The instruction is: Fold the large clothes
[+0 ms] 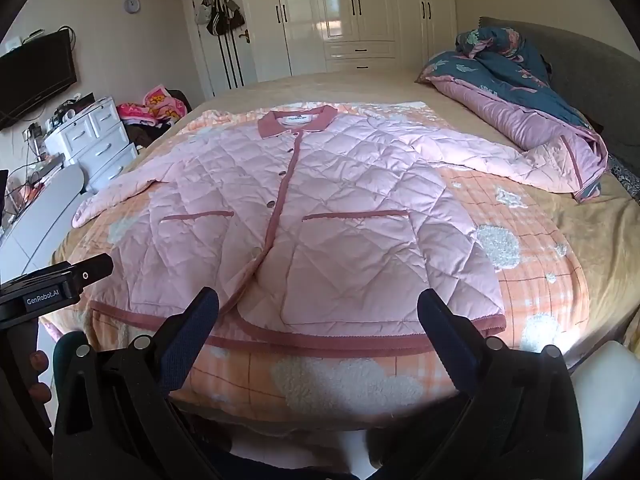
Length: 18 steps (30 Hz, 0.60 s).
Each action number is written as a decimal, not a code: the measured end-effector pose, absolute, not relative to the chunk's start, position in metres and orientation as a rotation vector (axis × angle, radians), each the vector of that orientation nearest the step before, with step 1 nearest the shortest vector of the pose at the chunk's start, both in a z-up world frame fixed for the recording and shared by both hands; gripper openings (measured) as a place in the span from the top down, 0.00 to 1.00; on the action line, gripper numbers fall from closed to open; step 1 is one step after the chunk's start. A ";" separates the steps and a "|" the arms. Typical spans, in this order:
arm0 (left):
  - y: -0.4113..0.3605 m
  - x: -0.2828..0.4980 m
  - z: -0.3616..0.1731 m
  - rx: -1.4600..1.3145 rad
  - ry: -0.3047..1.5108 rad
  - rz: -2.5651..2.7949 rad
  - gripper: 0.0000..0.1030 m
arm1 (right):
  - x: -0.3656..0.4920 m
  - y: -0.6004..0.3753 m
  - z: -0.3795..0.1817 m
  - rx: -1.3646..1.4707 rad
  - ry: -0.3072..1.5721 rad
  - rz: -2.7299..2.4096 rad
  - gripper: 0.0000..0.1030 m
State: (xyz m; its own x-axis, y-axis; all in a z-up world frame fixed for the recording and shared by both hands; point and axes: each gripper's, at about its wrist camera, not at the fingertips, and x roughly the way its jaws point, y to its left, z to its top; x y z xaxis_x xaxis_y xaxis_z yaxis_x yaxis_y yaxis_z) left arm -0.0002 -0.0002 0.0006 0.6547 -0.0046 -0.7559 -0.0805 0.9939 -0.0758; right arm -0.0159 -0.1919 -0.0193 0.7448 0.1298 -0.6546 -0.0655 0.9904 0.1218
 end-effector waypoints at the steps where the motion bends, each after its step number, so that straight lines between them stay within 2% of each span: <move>1: 0.001 0.000 0.000 -0.114 0.864 0.040 0.09 | -0.016 -0.192 -0.019 0.094 0.724 0.107 0.04; 18: -0.002 0.001 0.009 -0.110 0.842 0.035 0.09 | -0.018 -0.190 -0.016 0.093 0.715 0.107 0.04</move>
